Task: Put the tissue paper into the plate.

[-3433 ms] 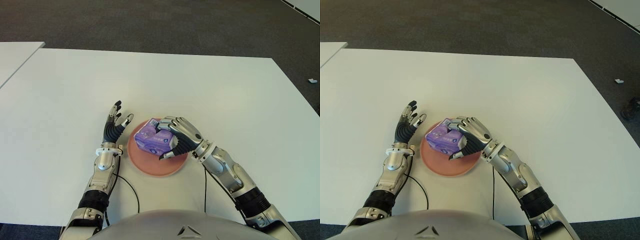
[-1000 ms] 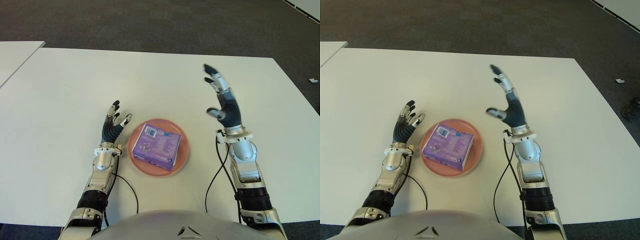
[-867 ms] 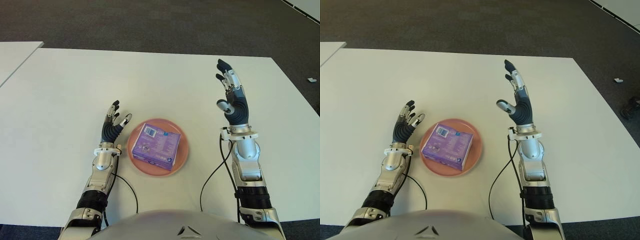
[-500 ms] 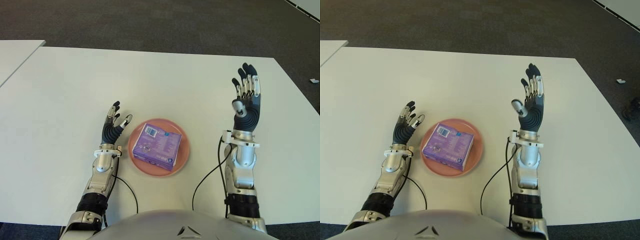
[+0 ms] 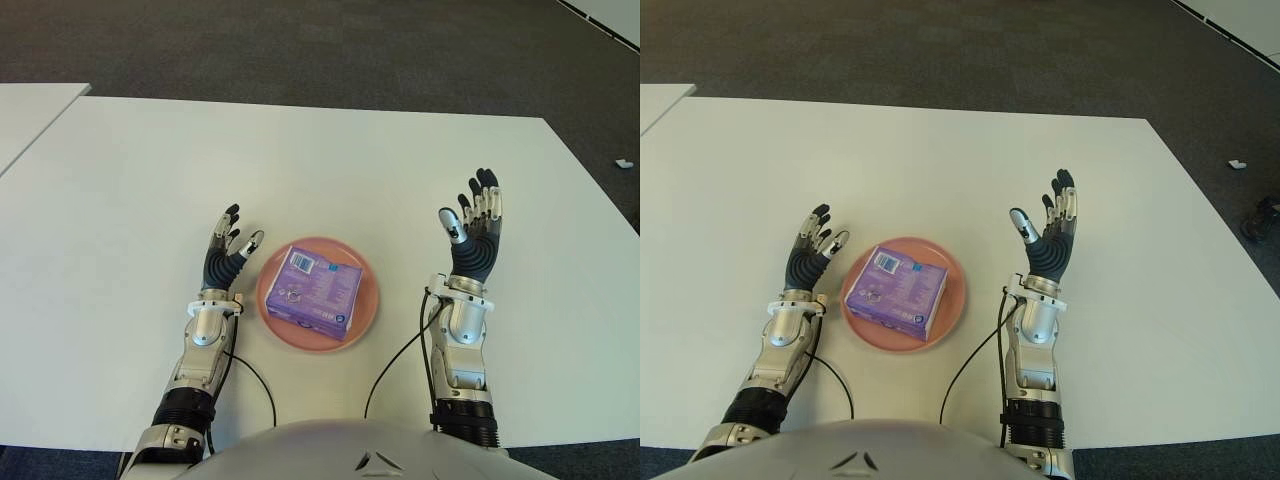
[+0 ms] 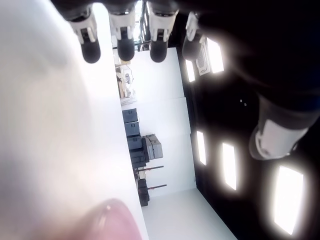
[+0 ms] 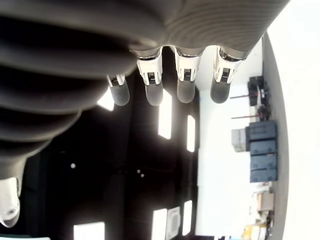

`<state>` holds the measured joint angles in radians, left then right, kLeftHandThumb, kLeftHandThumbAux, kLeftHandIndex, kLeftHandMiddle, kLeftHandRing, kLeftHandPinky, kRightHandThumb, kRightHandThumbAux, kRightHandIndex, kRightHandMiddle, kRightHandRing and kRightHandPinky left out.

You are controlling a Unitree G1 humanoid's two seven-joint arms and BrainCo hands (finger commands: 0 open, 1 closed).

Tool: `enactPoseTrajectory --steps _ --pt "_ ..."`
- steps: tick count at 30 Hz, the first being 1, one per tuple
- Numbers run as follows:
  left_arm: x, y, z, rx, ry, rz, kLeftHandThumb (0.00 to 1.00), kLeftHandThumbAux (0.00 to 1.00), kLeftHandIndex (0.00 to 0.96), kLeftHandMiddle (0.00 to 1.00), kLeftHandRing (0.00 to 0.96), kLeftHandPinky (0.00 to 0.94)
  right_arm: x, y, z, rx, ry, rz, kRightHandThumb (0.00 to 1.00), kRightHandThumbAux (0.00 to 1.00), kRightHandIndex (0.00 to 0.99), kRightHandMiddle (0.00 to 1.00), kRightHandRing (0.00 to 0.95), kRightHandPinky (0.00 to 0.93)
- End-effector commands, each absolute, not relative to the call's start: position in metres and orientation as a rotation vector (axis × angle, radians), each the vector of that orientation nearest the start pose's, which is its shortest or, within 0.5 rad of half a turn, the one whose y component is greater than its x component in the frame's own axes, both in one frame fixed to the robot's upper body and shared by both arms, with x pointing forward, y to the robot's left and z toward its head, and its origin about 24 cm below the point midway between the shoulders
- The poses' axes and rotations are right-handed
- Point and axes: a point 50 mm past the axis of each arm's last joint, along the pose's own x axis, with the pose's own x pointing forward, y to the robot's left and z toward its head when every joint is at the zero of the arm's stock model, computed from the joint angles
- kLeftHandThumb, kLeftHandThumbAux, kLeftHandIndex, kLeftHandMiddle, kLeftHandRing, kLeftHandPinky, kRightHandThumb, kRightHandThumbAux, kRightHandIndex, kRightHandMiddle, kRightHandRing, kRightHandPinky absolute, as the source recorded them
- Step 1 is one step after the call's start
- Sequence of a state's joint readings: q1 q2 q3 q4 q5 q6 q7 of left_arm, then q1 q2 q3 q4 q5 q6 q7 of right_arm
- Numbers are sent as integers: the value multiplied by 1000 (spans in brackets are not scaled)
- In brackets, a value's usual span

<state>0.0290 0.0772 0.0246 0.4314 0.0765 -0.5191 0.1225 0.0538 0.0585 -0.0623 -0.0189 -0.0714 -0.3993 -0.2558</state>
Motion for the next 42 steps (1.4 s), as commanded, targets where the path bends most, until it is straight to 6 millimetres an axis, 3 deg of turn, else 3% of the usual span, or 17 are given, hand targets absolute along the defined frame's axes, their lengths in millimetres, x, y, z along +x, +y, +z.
enactPoseTrajectory --steps 1,12,25,42 --pt "218 178 -29 124 42 115 0 511 4 0 0 0 234 -162 48 40 -267 -323 5 561 0 0 0 0" --pt "217 179 -28 113 37 129 0 523 25 0 0 0 231 -153 10 -3 -27 -195 0 592 0 0 0 0" --pt "218 180 -27 124 37 119 0 511 15 0 0 0 236 -147 -4 35 170 -56 0 585 0 0 0 0" --pt "218 181 -29 131 48 114 0 505 0 0 0 0 244 -147 -32 5 286 -70 0 567 0 0 0 0"
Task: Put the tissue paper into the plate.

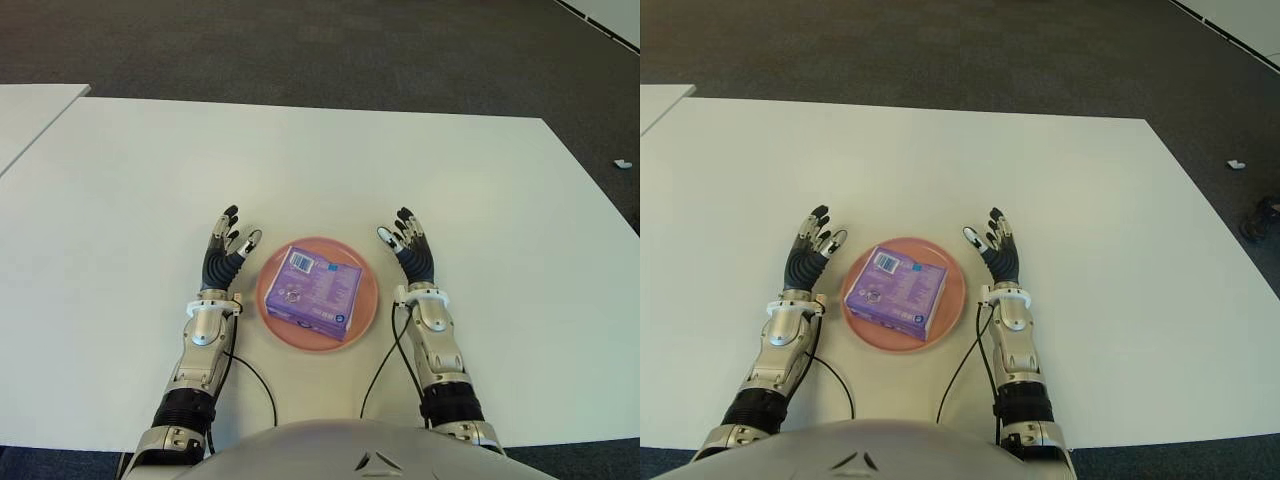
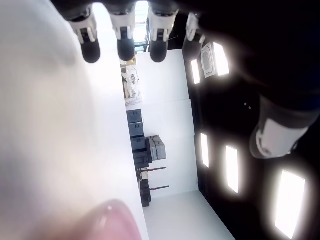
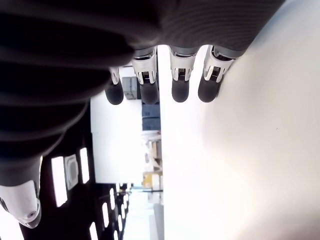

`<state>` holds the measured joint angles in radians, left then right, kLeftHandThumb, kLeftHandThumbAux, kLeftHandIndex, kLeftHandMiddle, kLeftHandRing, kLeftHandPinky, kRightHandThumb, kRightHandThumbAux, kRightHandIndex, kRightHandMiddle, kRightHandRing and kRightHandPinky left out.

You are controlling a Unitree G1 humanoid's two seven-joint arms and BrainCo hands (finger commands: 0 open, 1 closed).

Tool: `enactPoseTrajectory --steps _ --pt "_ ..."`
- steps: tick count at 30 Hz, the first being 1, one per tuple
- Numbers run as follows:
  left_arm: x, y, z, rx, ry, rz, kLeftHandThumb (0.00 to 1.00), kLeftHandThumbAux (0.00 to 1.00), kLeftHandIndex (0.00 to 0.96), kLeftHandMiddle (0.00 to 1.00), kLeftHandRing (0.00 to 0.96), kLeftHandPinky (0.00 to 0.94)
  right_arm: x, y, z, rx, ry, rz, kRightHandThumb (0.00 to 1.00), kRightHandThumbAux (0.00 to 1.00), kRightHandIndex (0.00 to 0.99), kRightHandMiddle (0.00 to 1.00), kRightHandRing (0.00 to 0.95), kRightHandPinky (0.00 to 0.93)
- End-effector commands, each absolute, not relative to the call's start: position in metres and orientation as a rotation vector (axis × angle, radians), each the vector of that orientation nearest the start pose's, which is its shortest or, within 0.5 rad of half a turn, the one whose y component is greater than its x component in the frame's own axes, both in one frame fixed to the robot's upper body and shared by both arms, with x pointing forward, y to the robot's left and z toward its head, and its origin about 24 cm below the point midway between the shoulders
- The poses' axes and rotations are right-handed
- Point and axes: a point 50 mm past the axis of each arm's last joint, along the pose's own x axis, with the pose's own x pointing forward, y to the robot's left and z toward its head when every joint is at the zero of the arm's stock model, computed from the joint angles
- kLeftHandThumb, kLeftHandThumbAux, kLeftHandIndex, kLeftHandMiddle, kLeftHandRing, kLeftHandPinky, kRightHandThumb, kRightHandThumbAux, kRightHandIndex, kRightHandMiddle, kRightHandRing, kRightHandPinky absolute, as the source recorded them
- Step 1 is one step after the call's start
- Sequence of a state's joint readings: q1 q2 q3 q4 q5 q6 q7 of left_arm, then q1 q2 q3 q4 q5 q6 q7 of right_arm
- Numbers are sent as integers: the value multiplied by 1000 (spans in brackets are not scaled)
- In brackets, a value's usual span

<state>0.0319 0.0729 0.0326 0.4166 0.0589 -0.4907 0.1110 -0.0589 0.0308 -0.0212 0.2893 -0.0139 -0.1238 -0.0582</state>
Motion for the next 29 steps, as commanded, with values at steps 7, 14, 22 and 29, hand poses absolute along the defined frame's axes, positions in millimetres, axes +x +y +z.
enactPoseTrajectory --steps 7,14,22,29 --pt "218 182 -30 133 48 108 0 506 0 0 0 0 245 -148 -39 -8 318 -65 1 544 0 0 0 0" --pt "218 182 -30 132 47 108 0 509 1 0 0 0 243 -150 -44 -14 344 -59 19 545 0 0 0 0" --pt "218 182 -29 120 35 109 0 513 13 0 0 0 242 -151 -45 -21 341 -58 27 550 0 0 0 0" --pt "218 182 -29 115 33 106 0 511 14 0 0 0 242 -151 -46 -4 338 -54 34 553 0 0 0 0"
